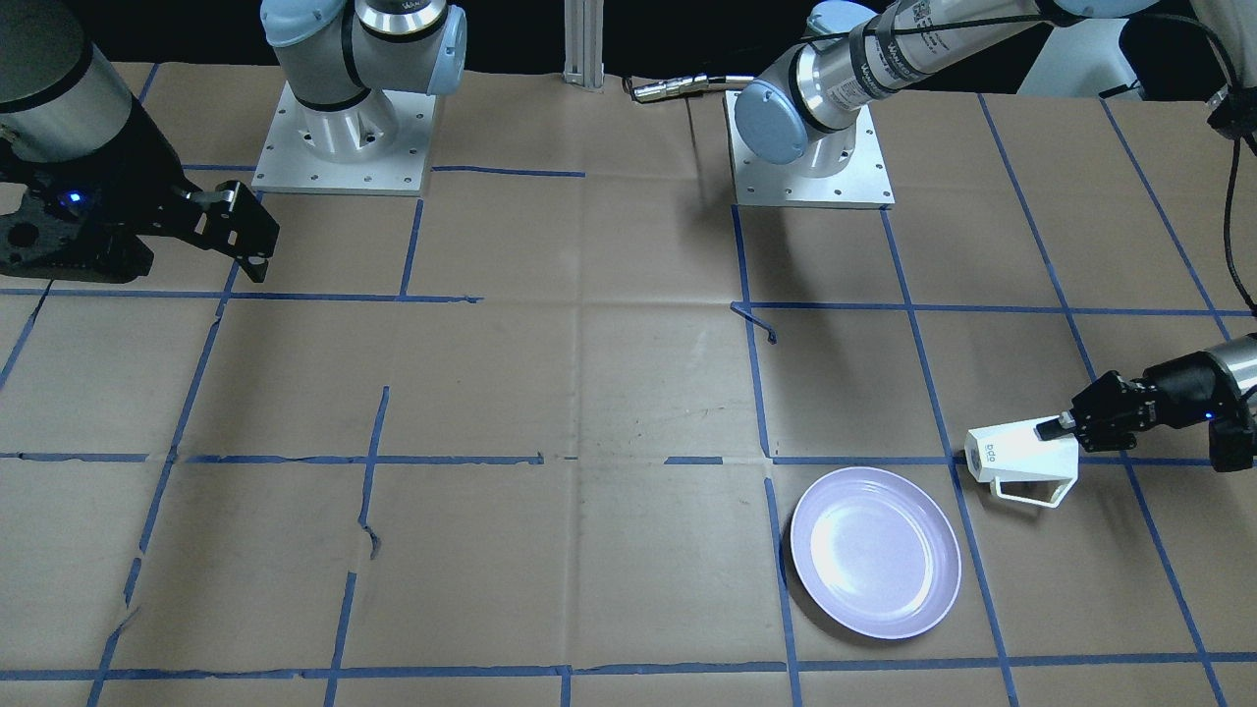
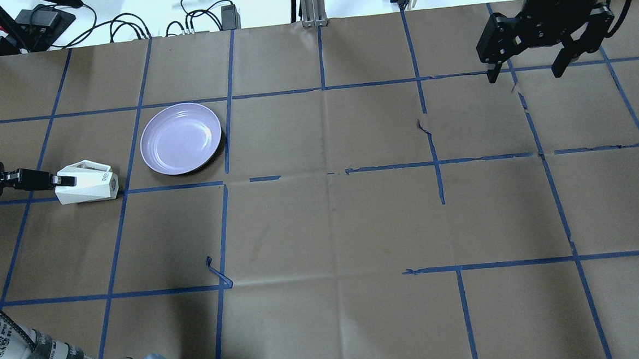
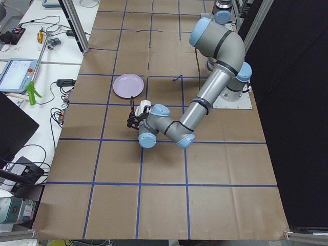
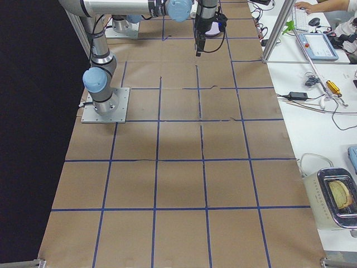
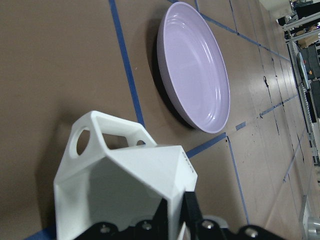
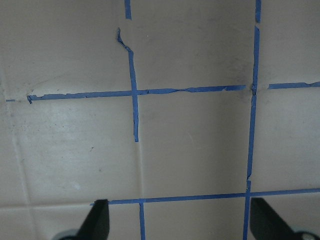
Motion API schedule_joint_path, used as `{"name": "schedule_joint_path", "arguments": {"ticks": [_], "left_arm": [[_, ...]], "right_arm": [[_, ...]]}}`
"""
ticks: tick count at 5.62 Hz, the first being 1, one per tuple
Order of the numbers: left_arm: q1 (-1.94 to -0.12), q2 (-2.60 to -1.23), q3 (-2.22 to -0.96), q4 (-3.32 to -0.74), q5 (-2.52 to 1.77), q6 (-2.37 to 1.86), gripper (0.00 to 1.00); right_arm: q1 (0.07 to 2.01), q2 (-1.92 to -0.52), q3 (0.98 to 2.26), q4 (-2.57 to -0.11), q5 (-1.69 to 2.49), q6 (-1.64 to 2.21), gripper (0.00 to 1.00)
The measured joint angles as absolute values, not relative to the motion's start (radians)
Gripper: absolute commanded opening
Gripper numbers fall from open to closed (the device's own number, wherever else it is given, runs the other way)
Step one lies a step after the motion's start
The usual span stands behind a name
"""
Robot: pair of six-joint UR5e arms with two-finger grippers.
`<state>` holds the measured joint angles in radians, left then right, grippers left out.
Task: Flip cup and place on plate
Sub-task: 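Lift the white cup with the left gripper and rotate it upright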
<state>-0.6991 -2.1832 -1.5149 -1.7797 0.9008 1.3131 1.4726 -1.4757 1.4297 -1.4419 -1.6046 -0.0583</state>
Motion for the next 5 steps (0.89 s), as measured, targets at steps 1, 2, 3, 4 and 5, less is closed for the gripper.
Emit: {"name": "schedule_joint_path", "arguments": {"ticks": [1, 2, 3, 4, 5], "left_arm": [[-0.706, -2.14, -1.511, -1.779, 0.905, 1.238, 0.0], [-0.739, -2.073, -1.51, -1.774, 0.915, 1.131, 0.0], [-0.809, -2.003, -1.51, -1.765, 0.937, 1.028, 0.0], [-0.906, -1.943, -1.513, -1.718, 0.991, 0.928, 0.0], [-1.02, -1.905, -1.522, -1.6, 1.084, 0.815, 0.0]], "right_arm": [[1.473, -1.476, 1.43, -1.442, -1.605, -0.058, 1.0], [1.473, -1.476, 1.43, -1.442, -1.605, -0.058, 1.0], [1.473, -1.476, 1.43, -1.442, -1.605, -0.058, 1.0], [1.473, -1.476, 1.43, -1.442, -1.605, -0.058, 1.0], [1.473, -1.476, 1.43, -1.442, -1.605, -0.058, 1.0]]}}
